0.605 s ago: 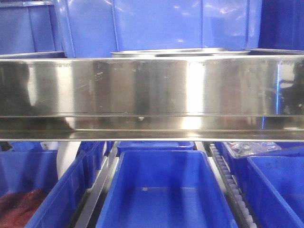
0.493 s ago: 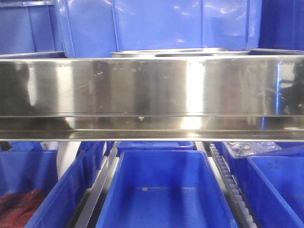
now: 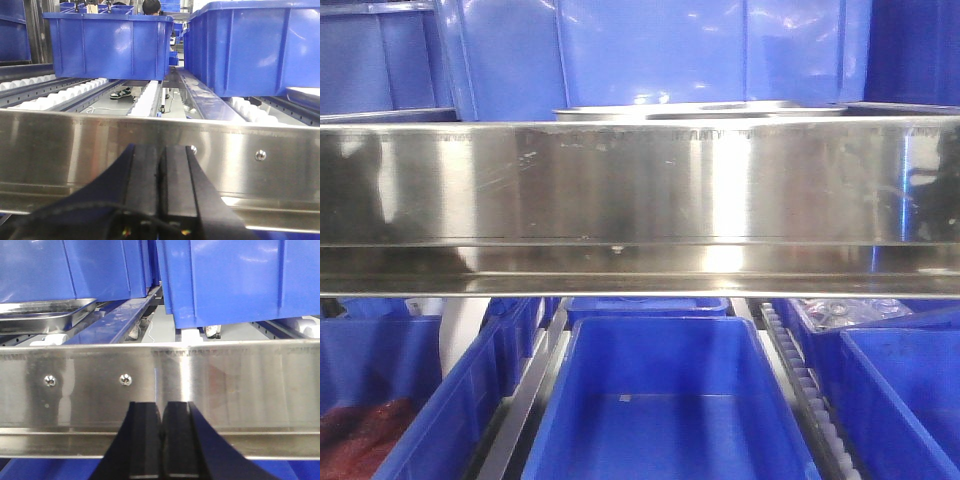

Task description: Stack silver trays without gaps

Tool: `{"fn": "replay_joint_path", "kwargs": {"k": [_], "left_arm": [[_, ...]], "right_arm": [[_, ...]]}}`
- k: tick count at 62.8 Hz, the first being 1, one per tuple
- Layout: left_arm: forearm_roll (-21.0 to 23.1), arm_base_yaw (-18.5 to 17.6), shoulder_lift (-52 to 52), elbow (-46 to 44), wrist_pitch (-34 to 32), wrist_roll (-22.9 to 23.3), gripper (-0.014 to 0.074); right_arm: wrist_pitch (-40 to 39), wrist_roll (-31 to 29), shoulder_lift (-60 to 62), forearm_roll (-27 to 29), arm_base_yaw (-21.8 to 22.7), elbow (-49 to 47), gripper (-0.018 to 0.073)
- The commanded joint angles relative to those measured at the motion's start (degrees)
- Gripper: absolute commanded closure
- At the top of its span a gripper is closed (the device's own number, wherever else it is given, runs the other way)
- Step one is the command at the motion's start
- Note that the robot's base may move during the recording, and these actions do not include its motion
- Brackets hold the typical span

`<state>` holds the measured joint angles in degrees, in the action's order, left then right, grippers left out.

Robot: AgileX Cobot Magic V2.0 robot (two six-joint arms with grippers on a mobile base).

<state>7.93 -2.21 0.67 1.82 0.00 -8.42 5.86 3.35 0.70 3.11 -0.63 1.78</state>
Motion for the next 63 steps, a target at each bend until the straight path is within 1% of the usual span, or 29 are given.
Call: {"fn": "replay_joint_path", "kwargs": {"k": [1,5,14,23,28,30,32,37,39,41,43,45,47,50,54,56,57,58,59,60,61,63], "left_arm": [[0.34,0.08,2.15,-0.34,-5.32,0.07,0.0644],[0.44,0.08,2.15,-0.34,-5.32,0.07,0.0644],[0.61,0.08,2.03,-0.34,-5.38,0.07,0.0644],[0.75,0.08,1.92,-0.75,-8.73,0.07,0.0644],[0.75,0.08,1.83,-2.7,-8.38,0.07,0.0644],[0.75,0.08,1.83,-3.94,-7.19,0.07,0.0644],[0.62,-0.03,1.8,-6.58,-4.45,0.07,0.0644],[-0.55,-0.03,1.07,-12.72,4.58,0.07,0.0638],[-1.13,-0.03,0.43,-15.69,8.15,0.07,0.0623],[-1.48,-0.03,-0.54,-19.2,11.94,-0.06,0.0592],[-1.64,-0.03,-1.31,-21.42,13.95,-0.06,0.0564],[-1.74,-0.03,-2.16,-23.52,15.38,-0.06,0.0528],[-1.74,-0.03,-3.42,-25.89,16.6,-0.06,0.0474],[-1.74,-0.03,-5.4,-28.78,17.57,-0.06,0.0372],[-1.74,-0.03,-8.72,-31.87,17.88,-0.06,0.0251],[-1.74,-0.03,-10.55,-33.01,17.88,-0.06,0.0214],[-1.74,-0.03,-11.33,-33.39,18.04,-0.06,0.02],[-1.74,-0.03,-12.52,-33.99,18.13,-0.27,0.0184],[-1.74,-0.03,-13.38,-34.31,18.13,-0.44,0.0177],[-1.74,-0.03,-14.28,-34.67,18.13,-0.68,0.0172],[-1.74,-0.03,-15.6,-35.21,18.13,-0.96,0.0169],[-1.74,-0.11,-17.45,-36.04,18.13,-0.94,0.0169]], "right_arm": [[-5.38,-0.35,0.97,-0.03,0.35,-0.04,0.051],[-7.1,-0.35,0.97,-0.03,0.35,-0.04,0.051],[-7.59,-0.35,0.97,-0.03,0.35,-0.04,0.051],[-9.14,-0.3,0.97,-0.08,0.35,-0.21,0.051],[-9.13,-0.3,0.97,-0.01,0.35,-2.27,0.051],[-8.59,-0.3,0.97,-0.01,0.35,-3.53,0.051],[-7.27,-0.3,0.97,-0.01,0.35,-5.9,0.051],[-1.82,-0.3,0.75,-0.01,0.35,-11.92,0.051],[1.46,-0.3,0.36,-0.01,0.35,-14.45,0.051],[5.51,-0.3,-0.31,-0.01,0.23,-19.0,0.0498],[7.97,-0.3,-0.92,-0.01,0.24,-21.53,0.0486],[10.78,-0.3,-1.92,-0.01,0.17,-23.86,0.0454],[12.95,-0.3,-3.11,-0.01,0.17,-26.54,0.0408],[14.82,-0.3,-4.92,-0.01,0.17,-30.0,0.0325],[14.93,-0.3,-7.81,-0.01,0.17,-33.04,0.0176],[14.7,-0.3,-9.05,-0.01,0.17,-33.94,0.0099],[14.63,-0.3,-9.67,-0.01,0.17,-34.33,0.0085],[14.63,-0.3,-10.59,-0.01,0.17,-34.81,0.0041],[14.58,-0.3,-11.21,-0.07,0.17,-35.11,-0.0001],[14.58,-0.3,-11.82,-0.07,0.17,-35.33,-0.0014],[14.55,-0.36,-12.77,-0.13,0.17,-35.59,-0.0062],[14.42,-0.36,-14.02,-0.42,0.17,-35.85,-0.0084]]}}
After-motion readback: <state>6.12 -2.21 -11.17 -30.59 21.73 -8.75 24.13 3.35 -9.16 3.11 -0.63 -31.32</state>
